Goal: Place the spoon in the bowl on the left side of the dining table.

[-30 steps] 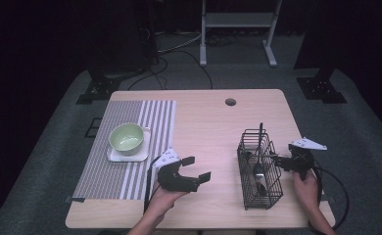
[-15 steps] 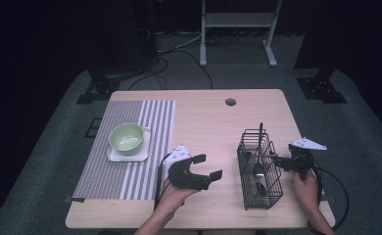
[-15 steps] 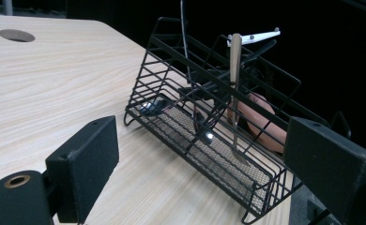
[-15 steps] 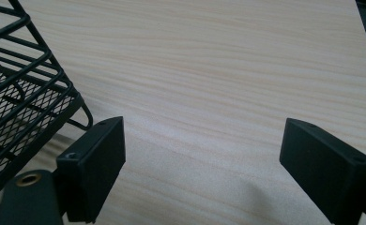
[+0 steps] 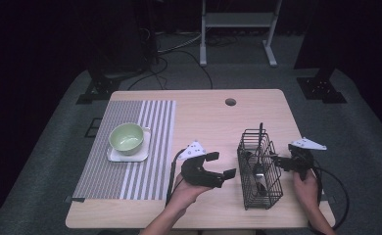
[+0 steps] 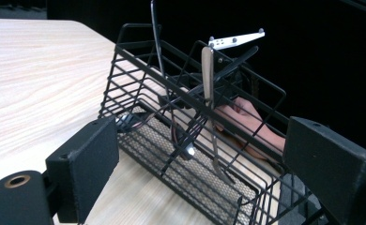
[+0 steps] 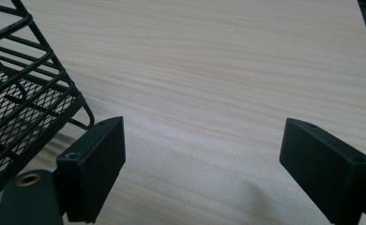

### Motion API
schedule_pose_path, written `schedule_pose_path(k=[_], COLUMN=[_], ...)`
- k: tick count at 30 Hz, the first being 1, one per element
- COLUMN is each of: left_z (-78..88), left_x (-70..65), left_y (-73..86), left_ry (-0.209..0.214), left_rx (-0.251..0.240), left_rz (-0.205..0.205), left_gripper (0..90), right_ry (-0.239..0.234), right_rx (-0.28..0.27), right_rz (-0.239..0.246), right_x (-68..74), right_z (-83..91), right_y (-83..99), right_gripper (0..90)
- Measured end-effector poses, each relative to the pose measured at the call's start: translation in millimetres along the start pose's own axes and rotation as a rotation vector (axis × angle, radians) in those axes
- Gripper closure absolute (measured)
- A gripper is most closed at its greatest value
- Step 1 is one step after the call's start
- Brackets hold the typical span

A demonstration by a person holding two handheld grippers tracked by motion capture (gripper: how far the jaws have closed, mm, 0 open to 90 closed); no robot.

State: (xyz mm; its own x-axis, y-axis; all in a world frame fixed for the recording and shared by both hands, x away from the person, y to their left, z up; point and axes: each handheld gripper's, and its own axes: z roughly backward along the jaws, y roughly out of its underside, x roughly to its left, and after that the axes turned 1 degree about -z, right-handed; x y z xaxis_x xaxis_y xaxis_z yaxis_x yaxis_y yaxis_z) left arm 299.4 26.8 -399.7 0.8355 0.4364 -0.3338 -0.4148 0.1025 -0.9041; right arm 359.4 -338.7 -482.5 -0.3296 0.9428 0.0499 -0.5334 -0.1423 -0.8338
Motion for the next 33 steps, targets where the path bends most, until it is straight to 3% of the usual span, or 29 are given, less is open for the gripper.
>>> schedule_pose_path(k=[33], left_z=[-33.1], left_x=[-5.9], left_y=[-18.8], left_ry=[0.003], left_rx=[0.015], left_rz=[0.025], left_gripper=[10.3], right_ry=[-0.007], right_rx=[0.0], right_rz=[-0.002], right_x=[-0.5], right_z=[0.0], right_y=[0.0], right_gripper=[13.6])
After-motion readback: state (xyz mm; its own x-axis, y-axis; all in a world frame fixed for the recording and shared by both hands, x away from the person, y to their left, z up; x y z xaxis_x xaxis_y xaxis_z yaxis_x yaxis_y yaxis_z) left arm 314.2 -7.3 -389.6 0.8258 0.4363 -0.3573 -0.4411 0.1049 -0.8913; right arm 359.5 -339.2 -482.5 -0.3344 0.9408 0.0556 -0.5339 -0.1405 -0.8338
